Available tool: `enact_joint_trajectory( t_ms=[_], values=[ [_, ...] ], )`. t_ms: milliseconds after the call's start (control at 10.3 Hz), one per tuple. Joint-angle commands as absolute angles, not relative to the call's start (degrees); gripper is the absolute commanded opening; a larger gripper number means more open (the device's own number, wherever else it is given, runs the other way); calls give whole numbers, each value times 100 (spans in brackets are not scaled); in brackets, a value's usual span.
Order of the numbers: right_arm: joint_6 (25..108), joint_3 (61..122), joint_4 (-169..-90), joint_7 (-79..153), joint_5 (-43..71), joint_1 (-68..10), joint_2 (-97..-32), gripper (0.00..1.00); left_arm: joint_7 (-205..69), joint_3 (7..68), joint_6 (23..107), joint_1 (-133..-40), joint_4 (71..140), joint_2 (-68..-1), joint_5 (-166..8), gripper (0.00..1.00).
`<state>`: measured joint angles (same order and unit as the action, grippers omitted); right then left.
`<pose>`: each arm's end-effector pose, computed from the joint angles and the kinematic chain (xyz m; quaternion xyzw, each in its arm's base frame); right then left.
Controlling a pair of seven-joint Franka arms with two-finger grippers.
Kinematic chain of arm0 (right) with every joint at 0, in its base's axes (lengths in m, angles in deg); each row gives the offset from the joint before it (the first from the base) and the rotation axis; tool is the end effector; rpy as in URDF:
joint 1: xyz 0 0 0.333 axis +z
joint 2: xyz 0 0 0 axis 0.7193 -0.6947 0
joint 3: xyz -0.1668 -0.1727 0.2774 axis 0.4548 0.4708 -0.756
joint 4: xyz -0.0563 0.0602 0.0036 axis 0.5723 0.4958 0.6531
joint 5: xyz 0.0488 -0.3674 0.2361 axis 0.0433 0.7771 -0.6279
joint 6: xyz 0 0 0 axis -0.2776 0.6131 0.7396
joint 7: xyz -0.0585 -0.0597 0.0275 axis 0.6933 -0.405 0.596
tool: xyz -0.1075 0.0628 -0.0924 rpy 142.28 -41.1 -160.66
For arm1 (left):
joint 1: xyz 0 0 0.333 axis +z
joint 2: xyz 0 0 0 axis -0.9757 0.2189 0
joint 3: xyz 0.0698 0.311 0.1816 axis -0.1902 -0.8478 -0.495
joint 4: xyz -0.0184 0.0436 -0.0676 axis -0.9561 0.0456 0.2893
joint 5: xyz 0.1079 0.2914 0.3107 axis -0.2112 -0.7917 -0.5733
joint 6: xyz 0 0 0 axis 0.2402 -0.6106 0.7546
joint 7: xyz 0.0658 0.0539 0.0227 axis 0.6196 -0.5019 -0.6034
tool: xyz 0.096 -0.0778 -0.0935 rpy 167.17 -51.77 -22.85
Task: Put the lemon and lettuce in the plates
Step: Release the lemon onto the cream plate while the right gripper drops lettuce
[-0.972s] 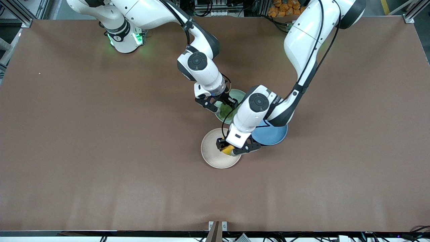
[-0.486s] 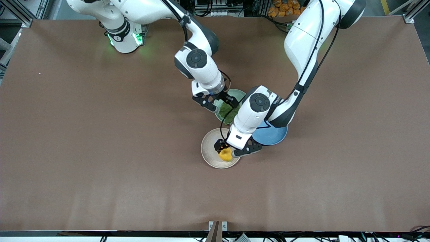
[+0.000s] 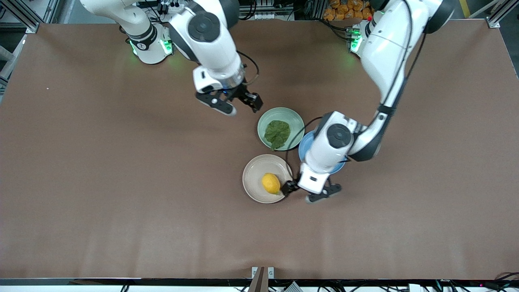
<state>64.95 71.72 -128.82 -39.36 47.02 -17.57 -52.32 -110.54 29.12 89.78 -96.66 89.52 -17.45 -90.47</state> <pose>0.5046 0.4650 0.4655 -0.9626 0.2618 0.0272 0.0639 0.7404 -0.3793 0.2337 0.9718 0.1879 0.0838 0.1155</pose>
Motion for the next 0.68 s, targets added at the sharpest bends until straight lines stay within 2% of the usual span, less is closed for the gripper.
enact_joint_trajectory(
  t_ms=[0, 194, 583],
  values=[
    [6067, 7068, -13076, -3364, 4713, -2207, -4671, 100, -10388, 2956, 8095, -9214, 9108, -2200, -9083, 100],
    [5619, 7155, -13076, -2373, 4591, -2524, -4258, 100, -10236, 2956, 7846, -8959, 9632, -2637, -9074, 100],
    [4975, 7823, -13076, -395, 4782, -2665, -3686, 100, -10270, 3008, 7890, -8325, 11073, -3683, -8987, 100]
  ],
)
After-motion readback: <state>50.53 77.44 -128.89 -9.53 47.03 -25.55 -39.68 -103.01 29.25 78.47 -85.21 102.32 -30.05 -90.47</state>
